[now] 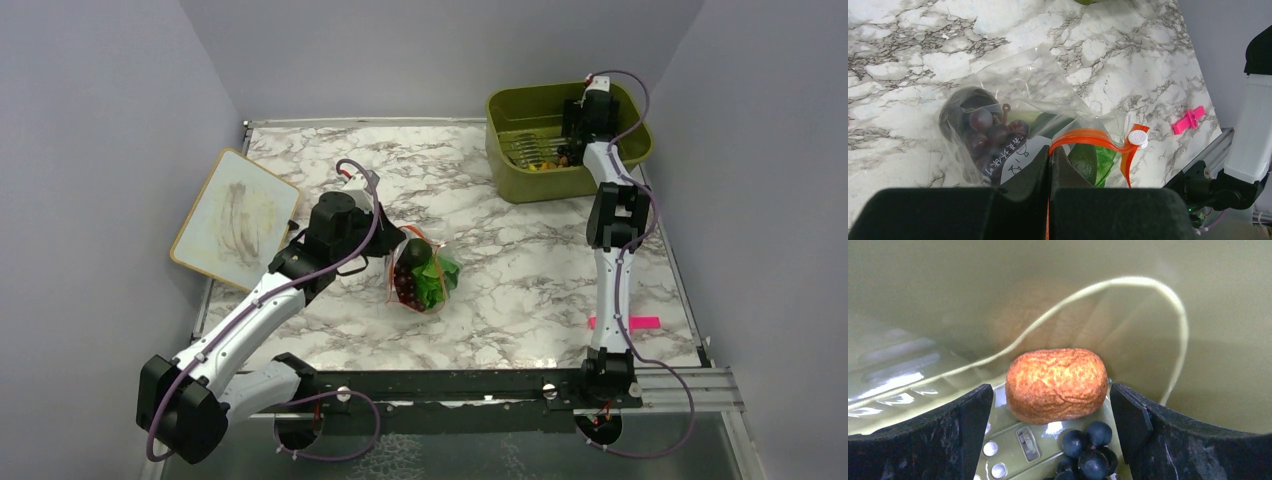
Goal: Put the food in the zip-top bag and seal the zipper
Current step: Pick up the fake vegetable from the bin.
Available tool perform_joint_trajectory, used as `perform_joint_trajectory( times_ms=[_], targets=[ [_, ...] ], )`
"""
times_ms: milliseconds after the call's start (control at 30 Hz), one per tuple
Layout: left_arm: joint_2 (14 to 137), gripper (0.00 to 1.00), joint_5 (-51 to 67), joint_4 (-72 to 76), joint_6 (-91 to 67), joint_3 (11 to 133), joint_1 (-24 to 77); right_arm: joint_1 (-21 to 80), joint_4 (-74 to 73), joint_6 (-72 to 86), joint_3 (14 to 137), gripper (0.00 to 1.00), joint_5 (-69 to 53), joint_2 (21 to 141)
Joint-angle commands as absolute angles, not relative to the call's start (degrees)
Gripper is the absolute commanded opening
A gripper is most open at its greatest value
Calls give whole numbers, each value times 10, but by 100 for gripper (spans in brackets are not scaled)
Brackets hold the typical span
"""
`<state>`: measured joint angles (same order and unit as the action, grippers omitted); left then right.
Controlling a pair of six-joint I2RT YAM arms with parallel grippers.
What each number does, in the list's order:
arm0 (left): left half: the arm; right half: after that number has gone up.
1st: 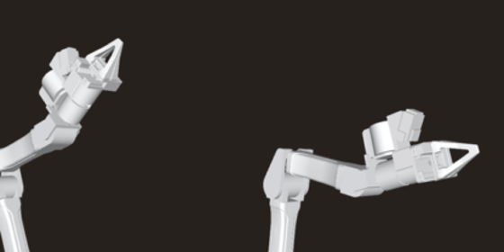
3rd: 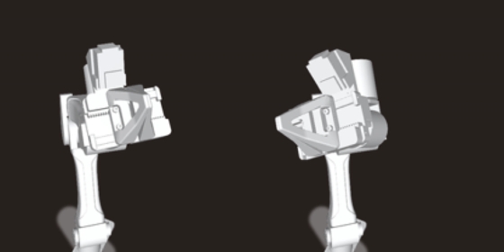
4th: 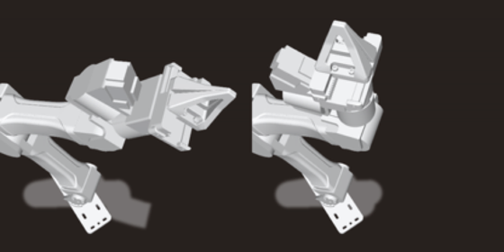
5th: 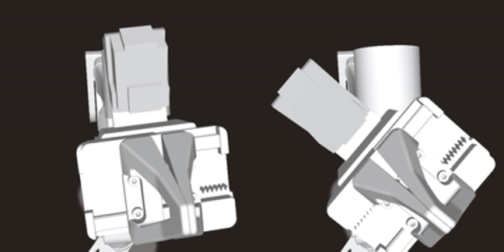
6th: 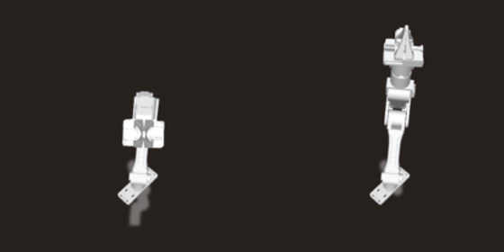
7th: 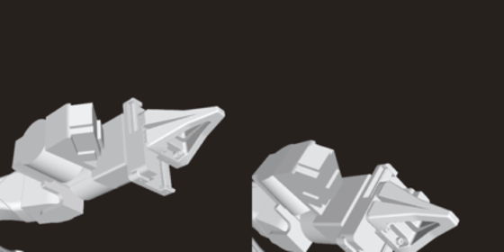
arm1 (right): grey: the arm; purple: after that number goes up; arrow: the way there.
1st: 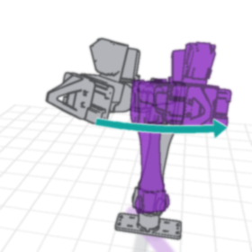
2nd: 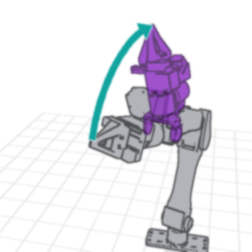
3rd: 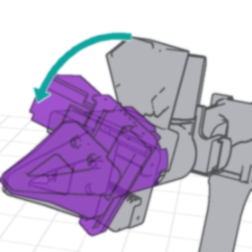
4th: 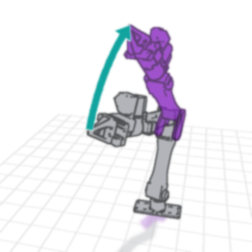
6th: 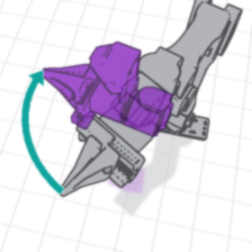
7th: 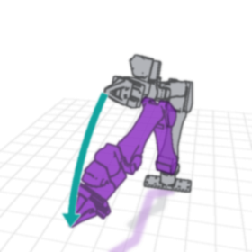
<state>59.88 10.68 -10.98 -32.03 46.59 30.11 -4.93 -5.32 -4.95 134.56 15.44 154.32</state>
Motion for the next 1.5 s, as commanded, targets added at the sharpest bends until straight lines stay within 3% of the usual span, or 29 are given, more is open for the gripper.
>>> perform_joint_trajectory(
  times_ms=[0, 233, 400, 733, 1467],
  targets=[
    [593, 0, 87, -80, -333, 453, 301, -50, 0, -52, 1351, 84, 165, 1568],
    [581, 0, 73, -56, -347, 438, 301, -51, 20, -76, 1325, 72, 151, 1547],
    [574, 0, 76, -52, -353, 427, 301, -53, 41, -89, 1293, 51, 126, 1521],
    [553, 0, 72, -50, -349, 414, 301, -53, 46, -48, 1204, 38, 29, 1434],
    [570, 0, 76, -73, -319, 447, 301, -49, -24, 95, 1101, 34, -93, 1269]
  ],
)
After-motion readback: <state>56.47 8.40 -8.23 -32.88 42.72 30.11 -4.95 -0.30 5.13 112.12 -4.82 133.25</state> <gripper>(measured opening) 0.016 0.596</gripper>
